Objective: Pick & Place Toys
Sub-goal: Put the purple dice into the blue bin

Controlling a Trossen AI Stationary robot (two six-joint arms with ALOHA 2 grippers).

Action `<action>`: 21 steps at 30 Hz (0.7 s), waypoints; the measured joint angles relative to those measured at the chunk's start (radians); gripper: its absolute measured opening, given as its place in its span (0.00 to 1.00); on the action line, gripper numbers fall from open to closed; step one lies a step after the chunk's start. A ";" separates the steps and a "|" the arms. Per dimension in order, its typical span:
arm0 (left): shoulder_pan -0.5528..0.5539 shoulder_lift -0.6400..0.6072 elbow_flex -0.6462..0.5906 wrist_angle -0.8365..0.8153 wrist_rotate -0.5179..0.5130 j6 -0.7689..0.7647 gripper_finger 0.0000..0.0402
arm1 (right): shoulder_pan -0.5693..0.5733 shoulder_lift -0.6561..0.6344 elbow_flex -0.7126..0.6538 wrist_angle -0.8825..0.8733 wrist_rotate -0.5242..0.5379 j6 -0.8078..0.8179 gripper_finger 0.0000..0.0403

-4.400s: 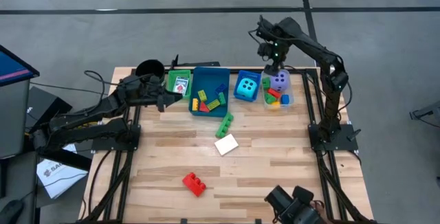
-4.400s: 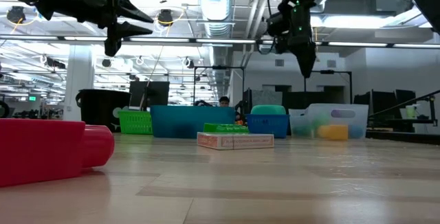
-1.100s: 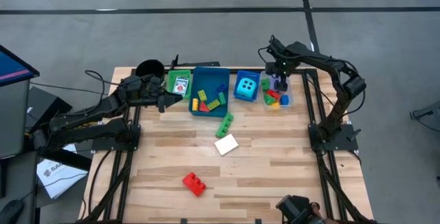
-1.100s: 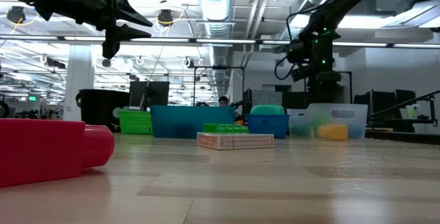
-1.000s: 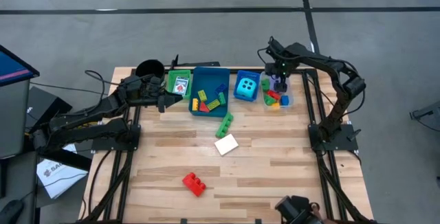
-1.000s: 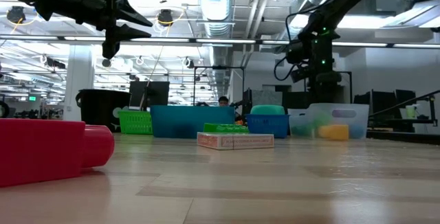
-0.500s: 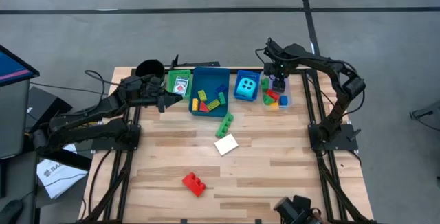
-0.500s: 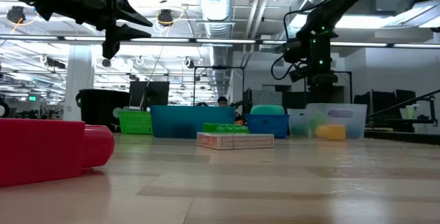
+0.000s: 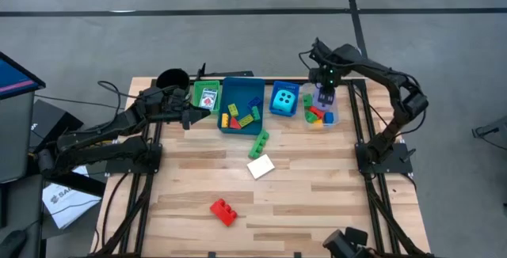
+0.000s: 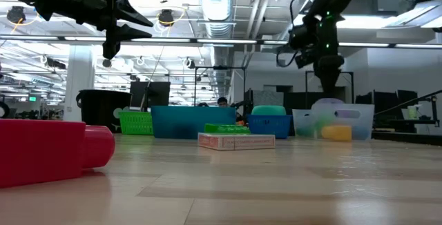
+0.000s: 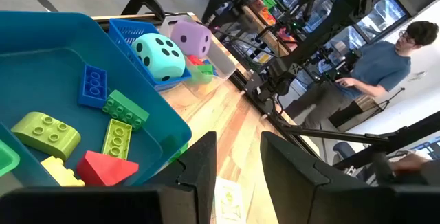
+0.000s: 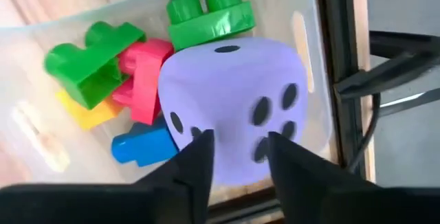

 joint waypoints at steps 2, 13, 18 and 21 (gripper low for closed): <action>0.000 0.000 0.000 0.000 0.000 0.000 0.27 | 0.000 -0.013 0.016 -0.022 0.000 0.000 0.26; 0.000 0.000 0.000 0.000 0.000 0.000 0.27 | -0.008 -0.018 0.032 0.031 -0.050 -0.015 0.08; 0.000 0.000 0.000 0.000 0.001 0.000 0.27 | -0.040 0.034 0.032 0.055 -0.065 0.031 0.29; 0.000 0.000 0.000 0.000 0.001 0.000 0.27 | -0.050 0.068 0.034 0.016 -0.070 0.033 0.48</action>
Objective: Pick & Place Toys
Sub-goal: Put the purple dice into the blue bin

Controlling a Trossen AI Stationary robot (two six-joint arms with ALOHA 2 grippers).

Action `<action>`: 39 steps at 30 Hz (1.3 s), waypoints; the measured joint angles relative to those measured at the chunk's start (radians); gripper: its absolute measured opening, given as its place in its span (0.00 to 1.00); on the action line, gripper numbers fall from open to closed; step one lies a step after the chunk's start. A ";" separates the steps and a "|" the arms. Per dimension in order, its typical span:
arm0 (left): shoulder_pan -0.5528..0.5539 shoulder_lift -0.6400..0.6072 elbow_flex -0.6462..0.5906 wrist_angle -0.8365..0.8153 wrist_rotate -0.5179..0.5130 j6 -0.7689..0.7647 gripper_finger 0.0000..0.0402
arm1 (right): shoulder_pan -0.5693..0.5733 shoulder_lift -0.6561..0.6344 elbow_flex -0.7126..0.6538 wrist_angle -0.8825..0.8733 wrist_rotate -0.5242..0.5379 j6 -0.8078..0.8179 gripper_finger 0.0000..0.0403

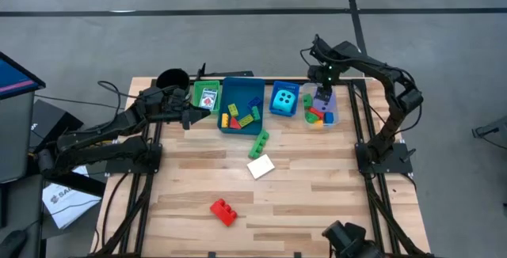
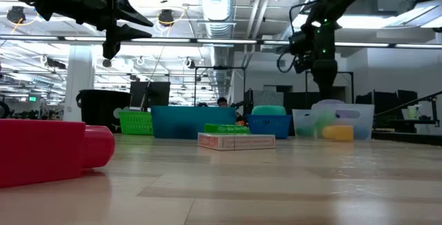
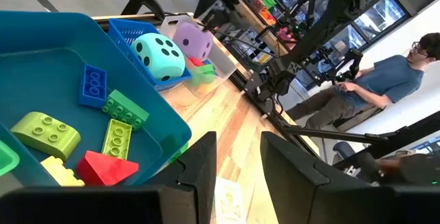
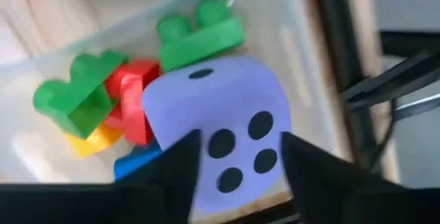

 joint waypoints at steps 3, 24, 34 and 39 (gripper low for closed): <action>0.000 0.000 0.000 0.000 0.000 0.000 0.27 | -0.002 0.043 0.000 -0.047 0.006 -0.003 0.66; 0.000 0.000 0.000 0.000 0.000 0.001 0.27 | 0.032 0.074 -0.001 -0.109 0.005 0.078 0.90; 0.000 0.000 0.000 0.000 0.000 0.000 0.27 | 0.028 0.062 -0.002 -0.210 -0.066 0.029 0.89; 0.000 0.000 0.000 0.000 0.000 0.000 0.27 | 0.027 0.007 -0.002 -0.198 -0.076 0.017 0.89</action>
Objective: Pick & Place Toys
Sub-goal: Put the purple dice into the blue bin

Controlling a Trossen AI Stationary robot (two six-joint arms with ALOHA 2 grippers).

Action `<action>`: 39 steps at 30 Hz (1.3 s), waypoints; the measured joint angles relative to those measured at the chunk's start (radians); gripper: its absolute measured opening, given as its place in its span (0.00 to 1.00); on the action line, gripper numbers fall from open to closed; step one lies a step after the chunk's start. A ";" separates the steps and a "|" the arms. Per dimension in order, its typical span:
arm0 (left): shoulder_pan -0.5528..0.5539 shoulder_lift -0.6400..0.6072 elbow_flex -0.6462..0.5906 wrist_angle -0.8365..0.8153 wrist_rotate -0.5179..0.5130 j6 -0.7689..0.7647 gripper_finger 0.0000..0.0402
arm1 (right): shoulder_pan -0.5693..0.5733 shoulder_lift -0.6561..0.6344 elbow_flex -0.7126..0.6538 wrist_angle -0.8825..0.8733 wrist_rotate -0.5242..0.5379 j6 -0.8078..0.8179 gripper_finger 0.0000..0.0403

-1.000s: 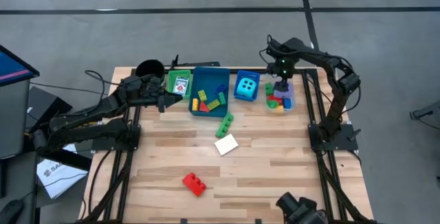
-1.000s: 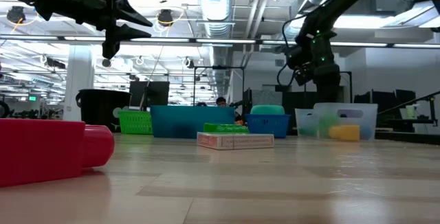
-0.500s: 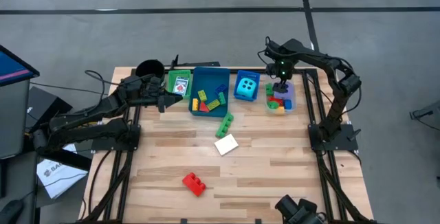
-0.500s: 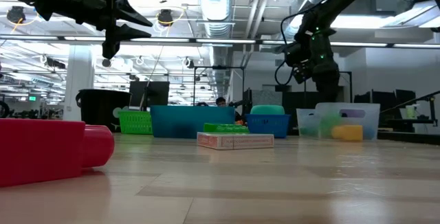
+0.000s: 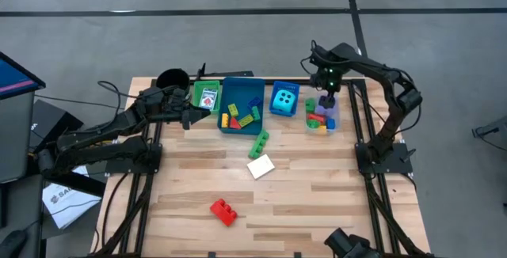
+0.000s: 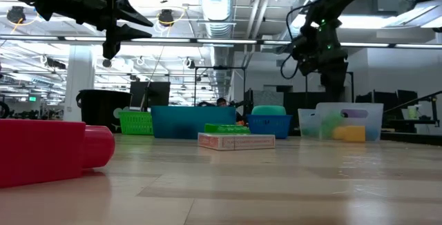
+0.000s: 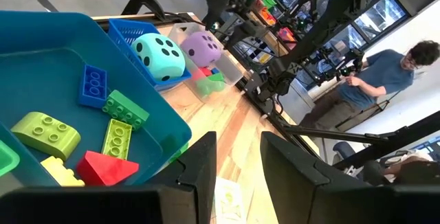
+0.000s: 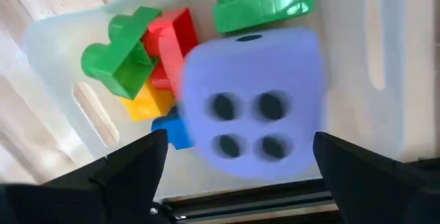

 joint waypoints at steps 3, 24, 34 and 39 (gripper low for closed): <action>0.000 0.000 0.000 0.000 0.000 0.000 0.27 | -0.005 -0.037 0.000 0.000 0.000 -0.025 0.89; 0.000 0.000 0.000 0.000 0.000 -0.014 0.27 | -0.021 -0.015 -0.007 0.114 0.002 -0.039 0.98; 0.000 0.000 0.000 0.000 0.000 0.010 0.27 | 0.004 -0.015 -0.007 0.188 0.000 -0.080 0.96; 0.000 0.000 0.000 0.000 -0.001 0.009 0.27 | 0.004 -0.015 -0.007 0.175 -0.001 -0.053 0.97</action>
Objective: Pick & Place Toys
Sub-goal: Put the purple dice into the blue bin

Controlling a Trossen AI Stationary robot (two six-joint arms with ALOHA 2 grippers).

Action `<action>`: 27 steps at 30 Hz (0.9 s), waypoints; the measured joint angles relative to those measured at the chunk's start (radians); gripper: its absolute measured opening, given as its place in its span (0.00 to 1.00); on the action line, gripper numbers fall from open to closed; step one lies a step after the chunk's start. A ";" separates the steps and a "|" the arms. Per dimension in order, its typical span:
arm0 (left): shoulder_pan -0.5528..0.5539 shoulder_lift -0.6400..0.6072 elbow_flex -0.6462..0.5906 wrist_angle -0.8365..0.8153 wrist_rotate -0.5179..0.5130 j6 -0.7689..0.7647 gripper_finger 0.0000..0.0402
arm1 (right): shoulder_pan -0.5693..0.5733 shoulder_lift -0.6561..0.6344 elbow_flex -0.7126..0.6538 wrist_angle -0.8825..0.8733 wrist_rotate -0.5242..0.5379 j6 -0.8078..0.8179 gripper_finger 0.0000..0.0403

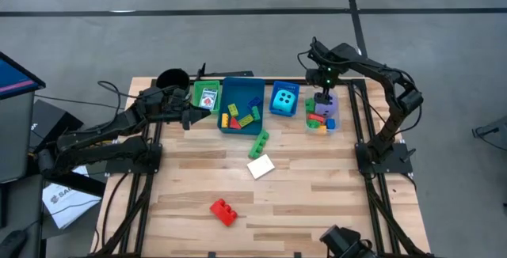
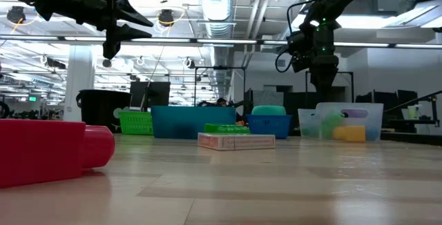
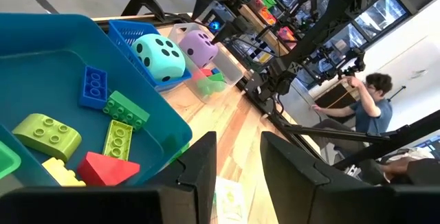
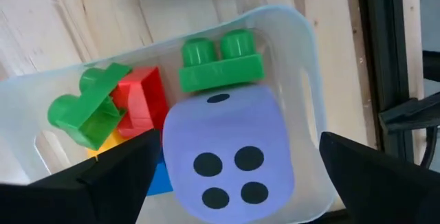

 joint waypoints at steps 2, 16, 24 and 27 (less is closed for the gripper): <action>0.000 0.000 0.000 0.000 0.000 0.000 0.27 | 0.000 0.000 0.000 -0.005 -0.006 -0.001 0.97; 0.000 0.000 0.000 0.000 -0.040 -0.001 0.27 | 0.003 -0.005 -0.087 -0.012 -0.041 -0.012 0.97; 0.000 0.000 0.000 0.000 -0.042 -0.001 0.27 | -0.006 -0.003 -0.084 -0.012 -0.006 -0.024 0.97; 0.000 0.000 0.000 0.000 -0.042 -0.001 0.27 | -0.005 -0.003 -0.084 -0.034 0.002 -0.021 0.97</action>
